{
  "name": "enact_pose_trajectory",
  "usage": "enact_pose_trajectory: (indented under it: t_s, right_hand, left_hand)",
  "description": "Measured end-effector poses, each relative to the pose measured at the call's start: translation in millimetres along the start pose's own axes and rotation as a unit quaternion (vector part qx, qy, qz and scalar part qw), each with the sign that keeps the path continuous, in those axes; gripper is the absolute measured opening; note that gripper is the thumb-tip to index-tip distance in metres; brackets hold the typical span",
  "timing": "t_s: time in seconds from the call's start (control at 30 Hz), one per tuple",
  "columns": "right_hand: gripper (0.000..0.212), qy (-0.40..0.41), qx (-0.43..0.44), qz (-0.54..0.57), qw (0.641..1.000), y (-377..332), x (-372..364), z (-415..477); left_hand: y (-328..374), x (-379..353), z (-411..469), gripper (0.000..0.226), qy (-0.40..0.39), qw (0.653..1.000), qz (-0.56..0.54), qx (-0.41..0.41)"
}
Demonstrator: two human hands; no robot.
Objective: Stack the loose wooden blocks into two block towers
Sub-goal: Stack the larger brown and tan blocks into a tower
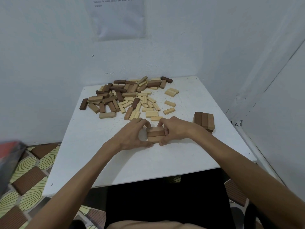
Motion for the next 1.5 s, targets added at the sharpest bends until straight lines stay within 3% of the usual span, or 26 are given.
enact_pose_trajectory:
  t_s: [0.23, 0.43, 0.87, 1.13, 1.5]
  right_hand:
    - [0.081, 0.049, 0.043, -0.06, 0.996, -6, -5, -14]
    - [0.049, 0.061, 0.083, -0.072, 0.992, -6, -7, -19]
    - [0.04, 0.164, 0.126, -0.042, 0.978, 14, 33, -59]
    - [0.041, 0.23, 0.096, -0.008, 0.969, 57, 46, -95]
    - [0.043, 0.25, 0.06, 0.032, 0.966, 120, 43, -121]
  left_hand:
    - [-8, -7, -1, 0.042, 0.034, 0.998, -0.025, -0.041]
    - [-2, -9, -3, 0.041, 0.064, 0.996, -0.008, -0.064]
    - [21, 33, 27, 0.044, 0.083, 0.992, -0.015, -0.097]
    - [68, 40, 68, 0.04, 0.059, 0.986, -0.026, -0.156]
    - [106, 21, 125, 0.043, 0.011, 0.98, -0.051, -0.192]
Point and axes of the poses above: each hand's wrist, its own z-axis towards the middle knuckle, its own x-axis out of the back of the hand, y = z × x, the point moved 4 cm from there along z, towards the middle knuckle, and after that the axes turned 12 degrees about -y, right-handed, at the moved point
